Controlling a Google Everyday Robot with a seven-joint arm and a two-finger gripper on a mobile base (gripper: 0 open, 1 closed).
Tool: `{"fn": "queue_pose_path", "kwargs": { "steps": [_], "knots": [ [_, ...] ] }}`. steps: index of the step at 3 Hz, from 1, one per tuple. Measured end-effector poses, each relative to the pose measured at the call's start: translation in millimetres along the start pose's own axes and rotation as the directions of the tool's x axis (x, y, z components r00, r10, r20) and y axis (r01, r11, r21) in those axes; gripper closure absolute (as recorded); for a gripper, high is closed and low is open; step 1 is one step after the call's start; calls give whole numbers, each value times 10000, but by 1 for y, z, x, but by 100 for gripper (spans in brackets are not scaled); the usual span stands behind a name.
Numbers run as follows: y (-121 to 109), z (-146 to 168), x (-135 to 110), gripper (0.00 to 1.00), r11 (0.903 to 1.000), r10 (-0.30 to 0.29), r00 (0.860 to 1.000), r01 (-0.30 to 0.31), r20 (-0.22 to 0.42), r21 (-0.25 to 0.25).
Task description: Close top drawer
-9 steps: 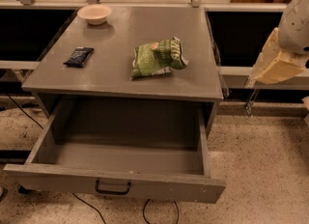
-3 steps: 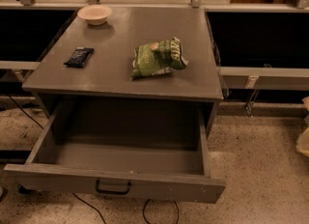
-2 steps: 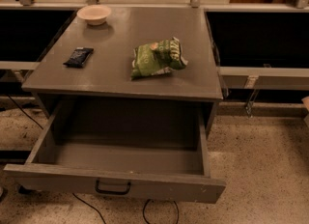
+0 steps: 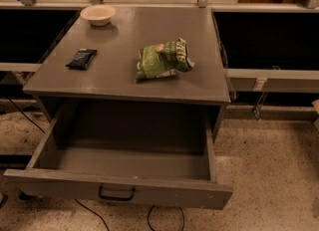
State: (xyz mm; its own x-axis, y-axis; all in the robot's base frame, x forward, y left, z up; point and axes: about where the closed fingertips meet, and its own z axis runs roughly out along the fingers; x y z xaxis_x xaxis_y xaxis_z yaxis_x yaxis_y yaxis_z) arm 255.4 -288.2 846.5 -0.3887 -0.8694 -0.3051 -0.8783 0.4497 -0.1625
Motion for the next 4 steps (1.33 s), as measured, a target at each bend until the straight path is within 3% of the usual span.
{"fn": "queue_pose_path", "kwargs": {
  "steps": [2, 3, 4],
  "knots": [
    [76, 39, -14, 100, 9903, -1031, 9939, 1063, 399, -900],
    [125, 62, -9, 100, 9709, -1708, 9837, 1777, 561, -1607],
    [125, 63, -9, 100, 9707, -1704, 9839, 1771, 548, -1623]
  ]
}}
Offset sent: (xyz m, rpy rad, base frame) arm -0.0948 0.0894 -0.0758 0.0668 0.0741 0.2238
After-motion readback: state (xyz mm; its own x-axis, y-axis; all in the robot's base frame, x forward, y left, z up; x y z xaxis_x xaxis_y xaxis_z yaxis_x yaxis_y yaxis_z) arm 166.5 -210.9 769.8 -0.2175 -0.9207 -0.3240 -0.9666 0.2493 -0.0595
